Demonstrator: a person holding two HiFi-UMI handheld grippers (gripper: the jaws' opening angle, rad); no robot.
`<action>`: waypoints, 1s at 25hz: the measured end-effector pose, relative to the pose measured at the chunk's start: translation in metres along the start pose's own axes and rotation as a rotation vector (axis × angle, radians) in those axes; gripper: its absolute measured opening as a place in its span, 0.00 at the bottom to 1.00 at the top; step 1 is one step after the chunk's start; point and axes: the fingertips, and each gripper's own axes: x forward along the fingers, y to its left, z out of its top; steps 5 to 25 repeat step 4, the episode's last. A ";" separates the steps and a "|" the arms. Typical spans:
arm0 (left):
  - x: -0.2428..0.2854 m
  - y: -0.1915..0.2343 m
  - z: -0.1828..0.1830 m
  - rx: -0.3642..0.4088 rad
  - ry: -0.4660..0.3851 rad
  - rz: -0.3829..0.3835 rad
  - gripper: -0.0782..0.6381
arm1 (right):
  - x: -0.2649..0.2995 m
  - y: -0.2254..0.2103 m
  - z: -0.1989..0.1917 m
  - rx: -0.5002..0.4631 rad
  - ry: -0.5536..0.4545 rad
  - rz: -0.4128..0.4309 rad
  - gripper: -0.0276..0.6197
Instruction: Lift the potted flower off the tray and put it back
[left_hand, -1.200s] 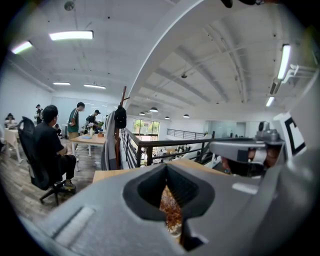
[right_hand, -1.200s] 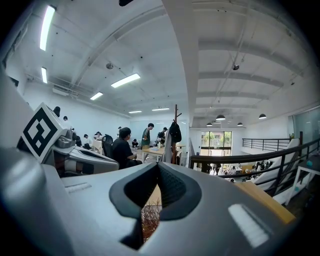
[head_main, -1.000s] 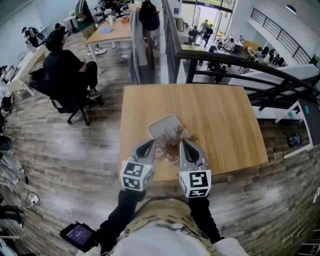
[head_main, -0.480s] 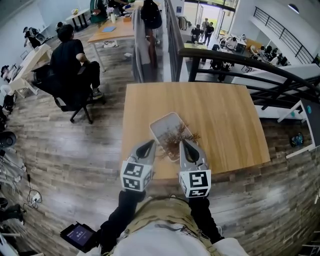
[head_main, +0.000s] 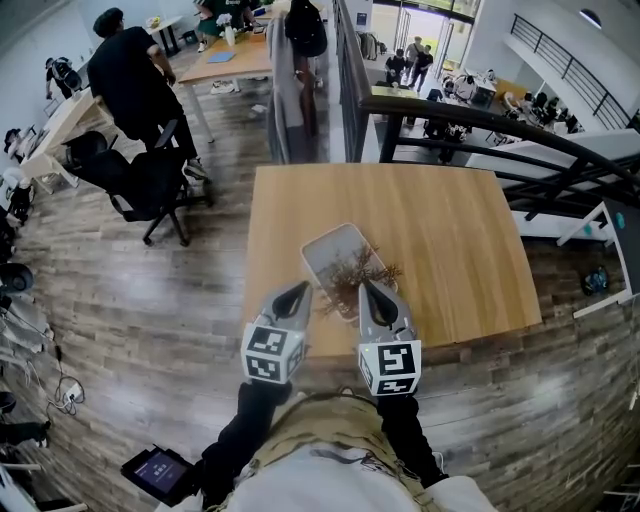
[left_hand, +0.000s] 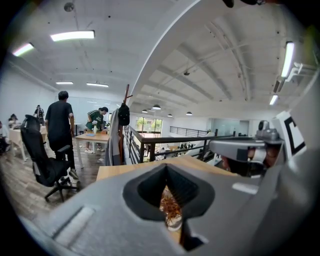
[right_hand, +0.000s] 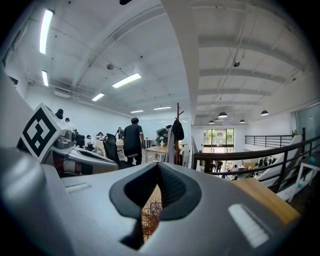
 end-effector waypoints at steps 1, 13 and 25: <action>-0.001 -0.001 0.000 0.000 0.000 0.000 0.11 | -0.001 0.000 0.000 -0.001 -0.001 0.000 0.05; -0.004 -0.005 0.001 0.002 0.001 -0.002 0.11 | -0.007 0.001 0.001 -0.002 -0.002 -0.002 0.05; -0.004 -0.005 0.001 0.002 0.001 -0.002 0.11 | -0.007 0.001 0.001 -0.002 -0.002 -0.002 0.05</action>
